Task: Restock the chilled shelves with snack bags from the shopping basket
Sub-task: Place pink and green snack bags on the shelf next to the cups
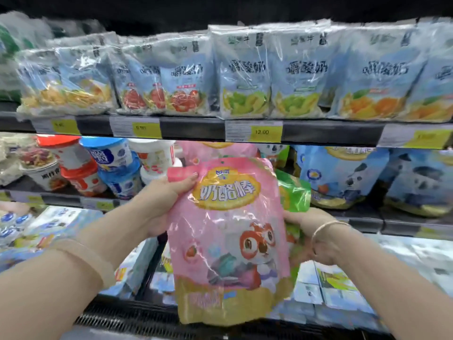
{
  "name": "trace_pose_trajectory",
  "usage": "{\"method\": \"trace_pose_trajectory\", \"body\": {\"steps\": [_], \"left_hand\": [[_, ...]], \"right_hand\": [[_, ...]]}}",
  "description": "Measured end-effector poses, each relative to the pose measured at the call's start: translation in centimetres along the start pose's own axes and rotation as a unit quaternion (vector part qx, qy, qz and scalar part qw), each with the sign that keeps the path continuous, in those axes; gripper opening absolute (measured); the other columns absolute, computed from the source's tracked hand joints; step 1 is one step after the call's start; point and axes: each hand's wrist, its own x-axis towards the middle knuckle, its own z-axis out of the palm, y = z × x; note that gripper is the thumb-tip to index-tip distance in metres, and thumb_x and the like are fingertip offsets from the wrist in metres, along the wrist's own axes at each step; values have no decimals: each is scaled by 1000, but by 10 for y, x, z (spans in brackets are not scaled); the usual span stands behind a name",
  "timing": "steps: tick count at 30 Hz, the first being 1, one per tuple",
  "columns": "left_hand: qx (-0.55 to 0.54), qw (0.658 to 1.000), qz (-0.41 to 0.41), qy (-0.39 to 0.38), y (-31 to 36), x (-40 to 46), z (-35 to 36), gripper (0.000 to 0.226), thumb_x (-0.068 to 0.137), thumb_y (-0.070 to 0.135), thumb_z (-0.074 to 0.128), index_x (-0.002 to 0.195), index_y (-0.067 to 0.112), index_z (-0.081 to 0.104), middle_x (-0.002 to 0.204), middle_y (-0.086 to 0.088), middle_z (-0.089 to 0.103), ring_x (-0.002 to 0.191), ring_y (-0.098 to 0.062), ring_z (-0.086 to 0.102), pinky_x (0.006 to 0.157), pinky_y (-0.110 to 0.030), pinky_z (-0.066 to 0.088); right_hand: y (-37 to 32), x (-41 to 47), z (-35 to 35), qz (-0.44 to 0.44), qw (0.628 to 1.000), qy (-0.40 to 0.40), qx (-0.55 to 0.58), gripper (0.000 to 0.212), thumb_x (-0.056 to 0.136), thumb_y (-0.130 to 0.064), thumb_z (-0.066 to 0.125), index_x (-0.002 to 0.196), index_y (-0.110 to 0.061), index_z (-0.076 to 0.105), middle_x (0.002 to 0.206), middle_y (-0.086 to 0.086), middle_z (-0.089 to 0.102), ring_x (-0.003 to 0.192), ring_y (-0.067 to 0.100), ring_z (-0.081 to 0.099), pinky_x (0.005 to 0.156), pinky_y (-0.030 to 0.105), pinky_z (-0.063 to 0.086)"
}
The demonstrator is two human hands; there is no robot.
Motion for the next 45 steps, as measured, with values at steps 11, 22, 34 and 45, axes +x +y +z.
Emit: {"method": "trace_pose_trajectory", "body": {"steps": [11, 22, 34, 45], "left_hand": [[93, 986, 95, 98, 18, 61, 4, 19, 89, 26, 57, 74, 15, 62, 47, 5, 67, 39, -8, 62, 39, -20, 52], [110, 940, 226, 230, 9, 107, -5, 27, 89, 12, 55, 65, 21, 56, 43, 17, 60, 38, 8, 53, 41, -10, 45], [81, 936, 276, 203, -3, 132, 6, 18, 94, 16, 50, 79, 22, 56, 78, 13, 58, 62, 7, 58, 52, -2, 45], [61, 947, 229, 215, -16, 137, -10, 20, 90, 35, 54, 73, 25, 57, 79, 10, 62, 73, -8, 58, 64, -26, 47]], "right_hand": [[-79, 39, -20, -195, 942, 256, -95, 35, 80, -33, 69, 79, -7, 46, 68, 8, 49, 68, 26, 50, 64, 39, 47], [-70, 96, -22, -243, 905, 336, -94, 47, 83, -30, 65, 49, -17, 35, 64, 7, 51, 77, 26, 48, 58, 22, 24], [-24, 111, 15, -372, 852, 367, -24, 81, 71, -6, 75, 135, 8, 28, 135, 23, 43, 127, 33, 41, 105, 19, 24], [14, 125, 14, -454, 554, 328, -616, 102, 63, -49, 75, 141, -47, 8, 152, 13, -13, 137, 45, -10, 96, 77, 5]]}}
